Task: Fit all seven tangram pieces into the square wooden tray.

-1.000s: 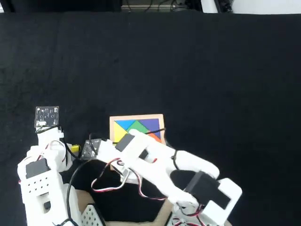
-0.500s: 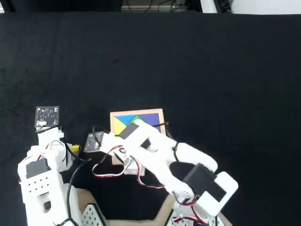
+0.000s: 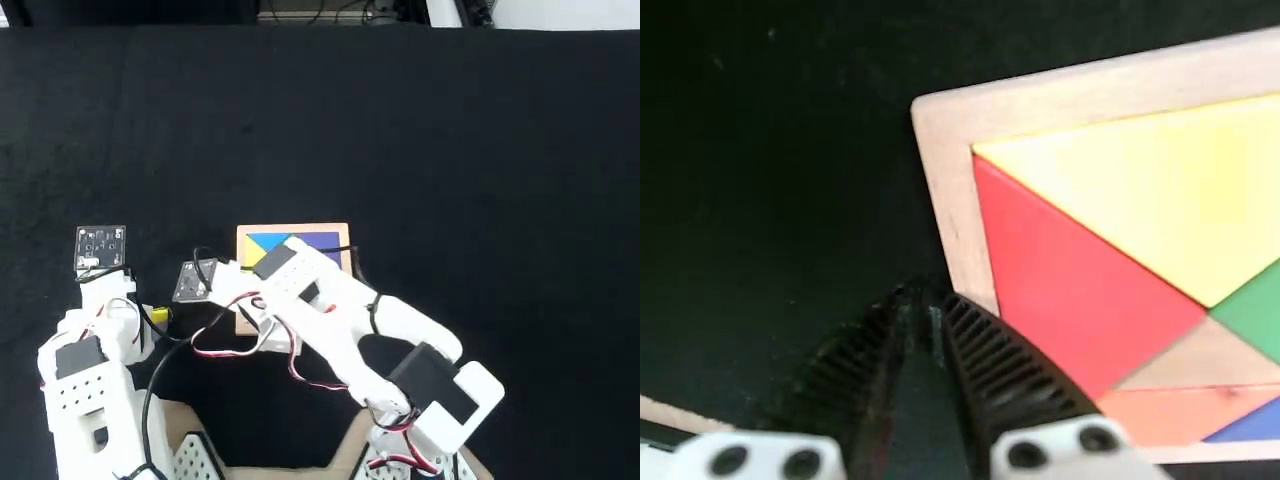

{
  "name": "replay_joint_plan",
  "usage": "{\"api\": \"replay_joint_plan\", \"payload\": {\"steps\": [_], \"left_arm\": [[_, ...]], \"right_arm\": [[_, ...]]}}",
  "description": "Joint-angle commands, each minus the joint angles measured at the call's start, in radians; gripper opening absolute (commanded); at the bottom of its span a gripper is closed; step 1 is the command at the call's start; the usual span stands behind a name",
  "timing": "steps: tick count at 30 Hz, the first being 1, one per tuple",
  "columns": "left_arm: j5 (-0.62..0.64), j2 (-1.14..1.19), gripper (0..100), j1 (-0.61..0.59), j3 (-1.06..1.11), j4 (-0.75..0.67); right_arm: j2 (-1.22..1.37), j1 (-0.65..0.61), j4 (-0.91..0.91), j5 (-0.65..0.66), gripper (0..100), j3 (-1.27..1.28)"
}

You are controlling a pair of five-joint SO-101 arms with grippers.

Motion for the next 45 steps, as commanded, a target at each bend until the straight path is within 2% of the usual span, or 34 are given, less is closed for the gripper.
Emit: {"api": "replay_joint_plan", "payload": {"steps": [1, 5, 8, 11, 14, 22, 26, 30, 33, 36, 38, 41, 45], "left_arm": [[-0.002, -0.011, 29, 0.005, -0.007, -0.008], [-0.002, -0.011, 29, 0.013, -0.007, -0.011], [-0.002, -0.011, 29, 0.016, -0.01, -0.014], [-0.002, -0.011, 29, 0.036, -0.01, -0.035], [0.041, -0.011, 29, 0.074, -0.018, -0.071], [0.206, -0.002, 29, 0.231, -0.277, -0.06], [0.247, -0.018, 29, 0.274, -0.444, 0.13], [0.336, -0.095, 29, 0.214, -0.716, 0.388], [0.381, -0.18, 29, 0.216, -0.82, 0.503], [0.368, -0.253, 29, 0.282, -0.754, 0.483], [0.365, -0.302, 29, 0.295, -0.616, 0.4], [0.362, -0.368, 29, 0.255, -0.367, 0.242], [0.362, -0.477, 23, 0.193, -0.119, 0.121]], "right_arm": [[-0.018, 0.017, 0.077, 0.009, 1.1, -0.068], [-0.122, 0.038, 0.301, 0.003, 1.1, -0.2], [-0.312, 0.132, 0.413, 0.0, 1.1, -0.363], [-0.484, 0.275, 0.414, -0.063, 1.1, -0.512], [-0.536, 0.411, 0.405, -0.17, 1.1, -0.578], [-0.519, 0.675, 0.325, -0.344, 1.1, -0.496], [-0.673, 0.7, 0.413, -0.374, 1.1, -0.486], [-0.888, 0.701, 0.436, -0.338, 1.1, -0.398], [-1.032, 0.706, 0.399, -0.33, 1.2, -0.26], [-1.171, 0.707, 0.304, -0.364, 1.4, -0.082], [-1.27, 0.709, 0.23, -0.405, 1.2, 0.054], [-1.428, 0.73, 0.112, -0.411, 1.2, 0.271], [-1.669, 0.864, -0.049, -0.413, 1.5, 0.538]]}}
